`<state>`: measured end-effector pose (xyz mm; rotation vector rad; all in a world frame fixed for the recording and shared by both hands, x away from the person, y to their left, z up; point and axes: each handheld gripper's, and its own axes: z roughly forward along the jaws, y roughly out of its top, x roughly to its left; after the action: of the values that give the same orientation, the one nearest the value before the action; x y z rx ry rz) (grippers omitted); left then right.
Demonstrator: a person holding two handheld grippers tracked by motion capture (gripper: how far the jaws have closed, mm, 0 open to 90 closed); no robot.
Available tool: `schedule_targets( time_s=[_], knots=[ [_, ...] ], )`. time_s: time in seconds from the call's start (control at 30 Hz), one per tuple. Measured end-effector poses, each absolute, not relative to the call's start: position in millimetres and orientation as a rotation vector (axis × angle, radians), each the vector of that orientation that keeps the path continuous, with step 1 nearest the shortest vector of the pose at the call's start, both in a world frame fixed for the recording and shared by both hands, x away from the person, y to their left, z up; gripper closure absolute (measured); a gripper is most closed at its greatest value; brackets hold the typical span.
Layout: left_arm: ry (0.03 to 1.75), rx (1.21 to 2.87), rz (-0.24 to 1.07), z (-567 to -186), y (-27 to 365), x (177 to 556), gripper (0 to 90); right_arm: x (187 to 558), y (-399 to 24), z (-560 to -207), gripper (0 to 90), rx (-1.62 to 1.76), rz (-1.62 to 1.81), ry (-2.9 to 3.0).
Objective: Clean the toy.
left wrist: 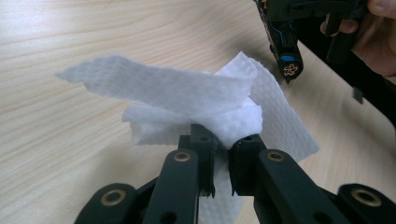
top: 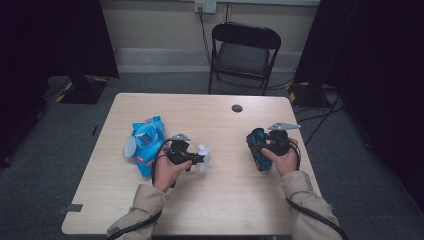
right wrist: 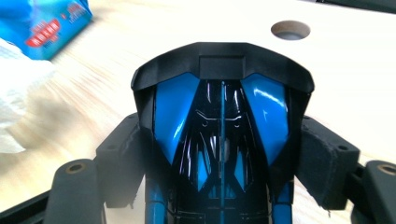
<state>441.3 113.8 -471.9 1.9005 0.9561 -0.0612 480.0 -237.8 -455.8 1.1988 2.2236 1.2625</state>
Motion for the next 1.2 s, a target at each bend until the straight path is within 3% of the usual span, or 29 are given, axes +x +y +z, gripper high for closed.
schedule_targets(
  time_s=[0.57,0.97,1.03,1.2],
  knots=[
    [1.005,2.0,0.087,-475.2,94.8,466.8,81.6,517.9,-204.7,-493.3,25.3,1.222,1.069,2.31],
    [1.066,2.038,0.135,-480.0,76.5,487.6,78.4,531.1,-191.8,-498.1,25.1,1.233,0.987,2.328],
    [1.068,2.03,0.139,-482.1,75.1,488.5,74.1,531.8,-192.5,-499.4,25.0,1.228,0.989,2.332],
    [1.071,2.014,0.147,-484.8,74.5,486.9,52.9,530.3,-192.4,-499.2,24.1,1.214,0.985,2.337]
  ],
)
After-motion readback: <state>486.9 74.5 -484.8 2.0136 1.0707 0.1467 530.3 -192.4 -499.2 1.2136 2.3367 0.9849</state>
